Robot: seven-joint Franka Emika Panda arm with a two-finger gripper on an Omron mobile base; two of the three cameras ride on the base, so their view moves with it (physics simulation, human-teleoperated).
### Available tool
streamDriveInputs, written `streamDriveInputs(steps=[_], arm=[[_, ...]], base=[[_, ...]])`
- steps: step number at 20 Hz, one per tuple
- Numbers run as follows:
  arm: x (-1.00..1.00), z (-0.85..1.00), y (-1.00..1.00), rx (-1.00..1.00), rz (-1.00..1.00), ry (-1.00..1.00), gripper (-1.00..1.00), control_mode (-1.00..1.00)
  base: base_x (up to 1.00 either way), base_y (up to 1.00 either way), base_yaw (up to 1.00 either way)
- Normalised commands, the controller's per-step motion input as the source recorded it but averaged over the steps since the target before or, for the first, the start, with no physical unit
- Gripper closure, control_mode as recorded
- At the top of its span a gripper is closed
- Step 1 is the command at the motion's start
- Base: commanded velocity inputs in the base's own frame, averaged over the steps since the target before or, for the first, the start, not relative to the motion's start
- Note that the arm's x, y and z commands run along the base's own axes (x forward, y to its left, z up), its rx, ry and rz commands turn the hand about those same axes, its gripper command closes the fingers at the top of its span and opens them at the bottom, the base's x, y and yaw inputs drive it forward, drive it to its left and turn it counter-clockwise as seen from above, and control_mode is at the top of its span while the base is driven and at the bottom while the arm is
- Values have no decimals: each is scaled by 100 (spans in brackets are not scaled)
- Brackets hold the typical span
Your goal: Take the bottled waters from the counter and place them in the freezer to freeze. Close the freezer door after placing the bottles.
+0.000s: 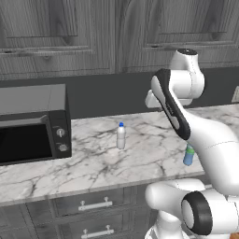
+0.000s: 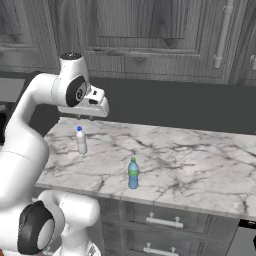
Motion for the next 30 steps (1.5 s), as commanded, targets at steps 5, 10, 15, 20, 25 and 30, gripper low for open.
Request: streamDriveInputs(steps=[5, 10, 15, 20, 25, 30], arm=[[0, 0, -28, 2, 0, -6, -100, -100], [-3, 0, -41, 3, 0, -12, -100, -100], [-23, 0, -57, 5, 4, -23, -100, -100], [-47, 0, -70, 6, 10, -32, -100, -100], [-46, 0, -68, 11, 23, -29, -100, -100], [-25, 0, -62, 9, 33, -36, -100, -100]], base=[[0, 0, 0], [0, 0, 0], [0, 0, 0], [0, 0, 0], [0, 0, 0], [0, 0, 0]])
